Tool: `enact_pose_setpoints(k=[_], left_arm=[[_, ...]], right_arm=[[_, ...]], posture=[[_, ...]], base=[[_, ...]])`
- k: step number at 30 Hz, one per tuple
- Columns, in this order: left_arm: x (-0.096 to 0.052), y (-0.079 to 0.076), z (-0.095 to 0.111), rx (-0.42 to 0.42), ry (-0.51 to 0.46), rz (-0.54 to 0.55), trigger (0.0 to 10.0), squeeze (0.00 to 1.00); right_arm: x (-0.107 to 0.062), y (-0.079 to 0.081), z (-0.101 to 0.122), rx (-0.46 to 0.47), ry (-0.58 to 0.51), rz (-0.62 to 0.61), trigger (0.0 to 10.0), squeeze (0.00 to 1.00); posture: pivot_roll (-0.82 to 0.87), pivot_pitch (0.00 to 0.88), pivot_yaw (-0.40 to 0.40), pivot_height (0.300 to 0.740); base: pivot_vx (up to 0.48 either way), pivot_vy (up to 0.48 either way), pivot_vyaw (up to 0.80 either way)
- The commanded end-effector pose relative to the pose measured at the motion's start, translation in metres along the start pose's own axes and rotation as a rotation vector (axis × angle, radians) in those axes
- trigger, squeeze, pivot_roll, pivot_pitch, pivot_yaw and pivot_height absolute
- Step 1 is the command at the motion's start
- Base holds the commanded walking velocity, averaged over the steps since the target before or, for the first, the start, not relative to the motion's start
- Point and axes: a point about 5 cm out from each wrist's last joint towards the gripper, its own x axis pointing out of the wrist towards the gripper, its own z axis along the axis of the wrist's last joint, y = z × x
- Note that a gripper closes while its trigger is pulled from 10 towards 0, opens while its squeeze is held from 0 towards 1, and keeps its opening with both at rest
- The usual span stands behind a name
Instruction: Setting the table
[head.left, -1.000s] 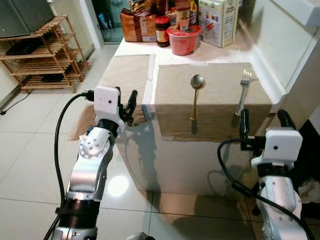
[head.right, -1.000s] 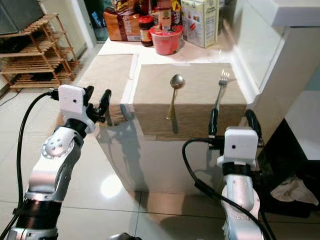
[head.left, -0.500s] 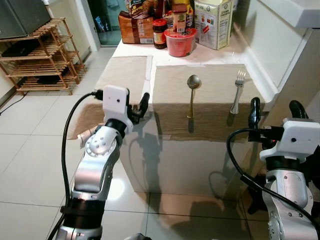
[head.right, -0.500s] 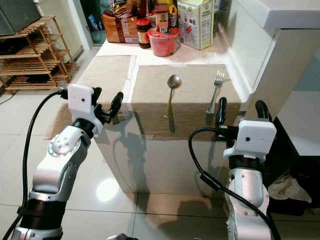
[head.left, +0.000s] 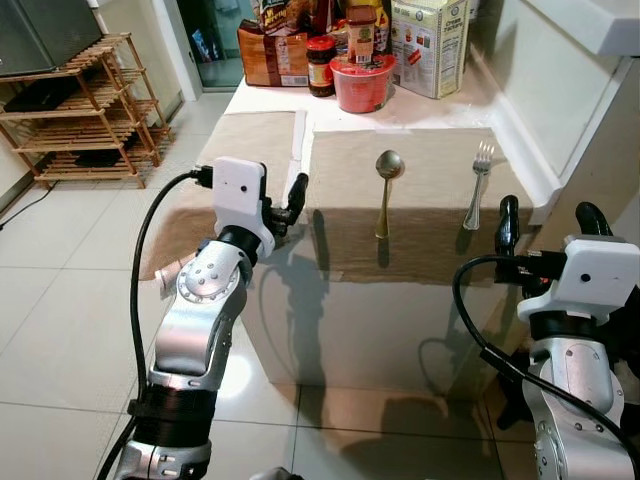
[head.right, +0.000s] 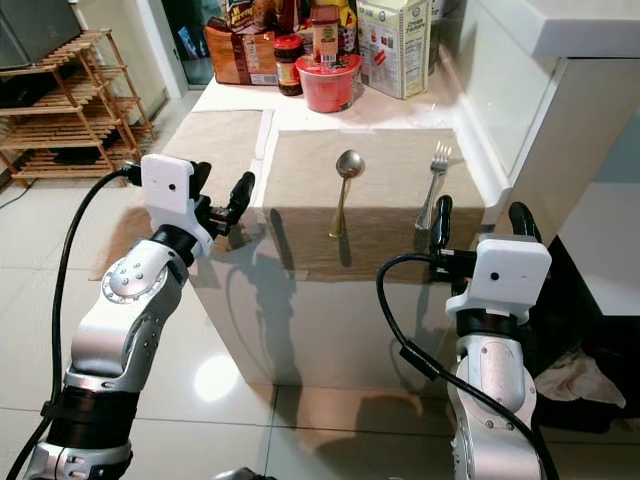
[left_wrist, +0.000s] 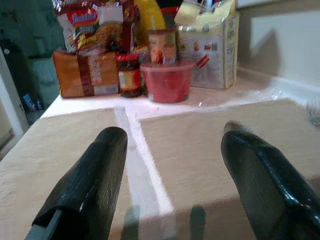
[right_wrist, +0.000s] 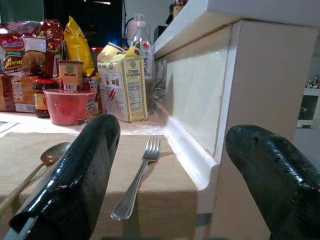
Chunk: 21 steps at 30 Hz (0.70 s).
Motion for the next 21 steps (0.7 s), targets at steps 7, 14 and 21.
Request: enact_pose_setpoints(k=[7, 14, 21], left_arm=[[0.0048, -0.0073, 0.0134, -0.03, -0.056, -0.027, 10.0, 0.0], [0.0061, -0.0107, 0.0136, -0.028, -0.058, -0.039, 10.0, 0.0], [0.0077, -0.0123, 0.0143, -0.034, -0.061, -0.043, 10.0, 0.0]], right_arm=[[0.003, 0.0023, 0.0031, -0.015, -0.019, 0.011, 10.0, 0.0], [0.0032, 0.0038, 0.0014, -0.015, -0.017, 0.016, 10.0, 0.0], [0.0036, 0.0064, -0.0003, -0.013, -0.013, 0.024, 10.0, 0.0]], posture=[[-0.07, 0.0, 0.103, 0.732], [-0.07, 0.0, 0.105, 0.732], [-0.07, 0.0, 0.103, 0.732]], base=[[0.463, 0.0, 0.0], [0.462, 0.0, 0.0], [0.462, 0.0, 0.0]])
